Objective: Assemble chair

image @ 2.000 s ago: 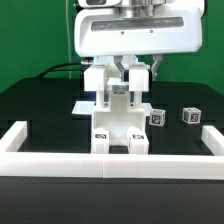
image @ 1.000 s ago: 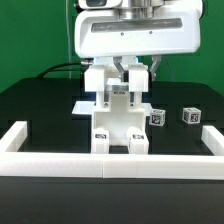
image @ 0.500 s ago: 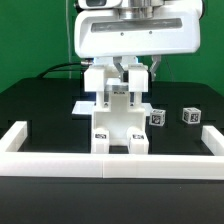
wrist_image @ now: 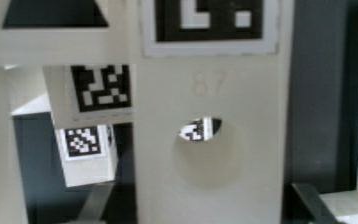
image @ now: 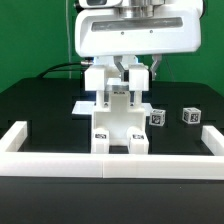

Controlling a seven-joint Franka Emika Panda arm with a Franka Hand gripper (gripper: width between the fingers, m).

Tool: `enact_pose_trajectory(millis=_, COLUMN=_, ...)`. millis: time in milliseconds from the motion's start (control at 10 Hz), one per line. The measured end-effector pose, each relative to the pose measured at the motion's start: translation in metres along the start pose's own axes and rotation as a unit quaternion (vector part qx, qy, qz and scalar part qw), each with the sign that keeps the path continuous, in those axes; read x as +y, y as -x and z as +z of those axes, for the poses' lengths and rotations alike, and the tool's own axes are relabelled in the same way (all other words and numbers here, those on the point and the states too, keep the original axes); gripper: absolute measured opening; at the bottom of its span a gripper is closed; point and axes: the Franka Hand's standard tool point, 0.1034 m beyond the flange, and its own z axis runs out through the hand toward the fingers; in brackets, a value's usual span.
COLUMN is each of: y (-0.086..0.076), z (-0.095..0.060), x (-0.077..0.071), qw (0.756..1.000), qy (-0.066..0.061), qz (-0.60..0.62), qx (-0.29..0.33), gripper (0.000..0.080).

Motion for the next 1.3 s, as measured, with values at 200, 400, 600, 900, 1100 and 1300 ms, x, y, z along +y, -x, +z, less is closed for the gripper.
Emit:
enact_pose_trajectory(millis=200, y=0.002, z=0.0018, x=-0.0001, qw=1.0, qy=0.0, qz=-0.001, qx=-0.001, gripper=0.029)
enact_pose_trajectory(millis=400, y=0.0021, z=0.0024, x=0.0, qw=1.0, qy=0.0, qz=-0.001, qx=-0.002, gripper=0.029)
enact_pose_trajectory(millis=600, y=0.0019, z=0.0024, x=0.0, qw=1.0, qy=0.001, qz=-0.001, qx=-0.001, gripper=0.029)
enact_pose_trajectory(millis=900, y=0.0015, z=0.0024, x=0.0002, qw=1.0, qy=0.001, qz=-0.002, qx=0.0, gripper=0.029)
enact_pose_trajectory(millis=1100, y=0.001, z=0.0022, x=0.0002, qw=1.0, qy=0.001, qz=-0.004, qx=0.001, gripper=0.029)
enact_pose_trajectory(millis=1300, y=0.0001, z=0.0019, x=0.0008, qw=1.0, qy=0.001, qz=-0.018, qx=0.002, gripper=0.029)
